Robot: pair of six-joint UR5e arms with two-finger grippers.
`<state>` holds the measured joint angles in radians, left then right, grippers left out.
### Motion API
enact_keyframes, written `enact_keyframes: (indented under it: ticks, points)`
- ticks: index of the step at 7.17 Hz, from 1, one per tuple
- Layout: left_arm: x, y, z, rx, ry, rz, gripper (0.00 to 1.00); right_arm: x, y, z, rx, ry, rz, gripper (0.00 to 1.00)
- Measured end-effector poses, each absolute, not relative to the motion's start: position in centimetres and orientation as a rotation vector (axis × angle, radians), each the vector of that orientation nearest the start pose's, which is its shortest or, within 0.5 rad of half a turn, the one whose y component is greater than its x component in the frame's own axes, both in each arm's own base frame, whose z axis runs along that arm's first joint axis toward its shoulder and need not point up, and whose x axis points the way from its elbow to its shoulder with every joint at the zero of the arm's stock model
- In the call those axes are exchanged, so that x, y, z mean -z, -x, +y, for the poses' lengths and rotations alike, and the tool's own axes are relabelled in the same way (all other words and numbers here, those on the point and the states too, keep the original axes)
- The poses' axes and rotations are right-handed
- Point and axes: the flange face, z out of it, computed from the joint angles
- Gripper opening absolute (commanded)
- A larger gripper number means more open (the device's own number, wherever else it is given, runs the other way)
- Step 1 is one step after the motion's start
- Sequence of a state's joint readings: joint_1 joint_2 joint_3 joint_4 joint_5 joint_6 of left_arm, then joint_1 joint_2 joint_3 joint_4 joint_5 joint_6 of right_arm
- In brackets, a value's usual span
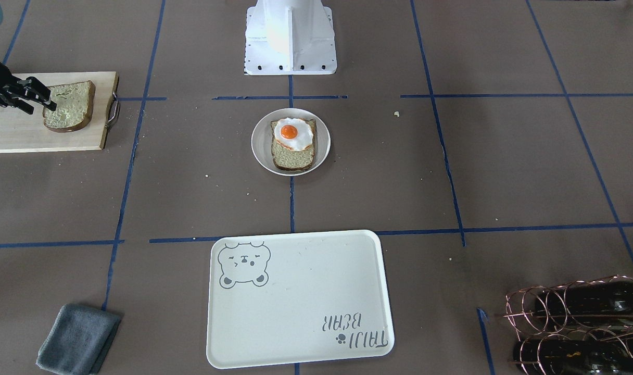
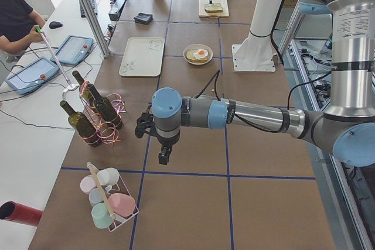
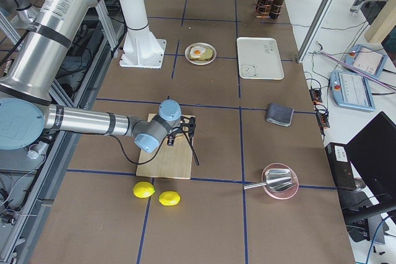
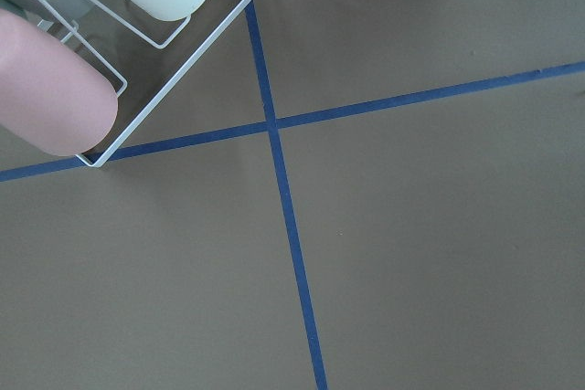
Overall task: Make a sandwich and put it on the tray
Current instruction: 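Lower the right gripper onto the bread slice on the cutting board and grasp it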
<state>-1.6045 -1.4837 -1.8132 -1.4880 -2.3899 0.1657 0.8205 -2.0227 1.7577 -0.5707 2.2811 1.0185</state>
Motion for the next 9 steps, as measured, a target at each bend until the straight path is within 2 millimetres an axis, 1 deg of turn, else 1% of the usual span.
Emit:
enact_keyframes:
  ticks: [1,3,4,5,9]
  points:
    - [-58.59,7.59,-45.25,-0.154,-0.15,0.809,1.0,-63.93,16.73,-27.81,0.016,0.083,-0.967,0.61]
    - [-58.6,7.59,-45.24,-0.154,-0.149,0.809,1.0,-64.17,16.98,-27.67,0.022,0.09,-0.964,0.59]
    - [-58.6,7.59,-45.24,-0.154,-0.149,0.809,1.0,-64.19,17.17,-27.59,0.027,0.093,-0.963,0.51]
    - [-58.62,7.58,-45.22,-0.153,-0.149,0.809,1.0,-64.21,17.39,-27.52,0.033,0.097,-0.963,0.01]
    - [-58.67,7.58,-45.18,-0.153,-0.148,0.809,1.0,-64.13,17.63,-27.49,0.039,0.1,-0.966,0.0]
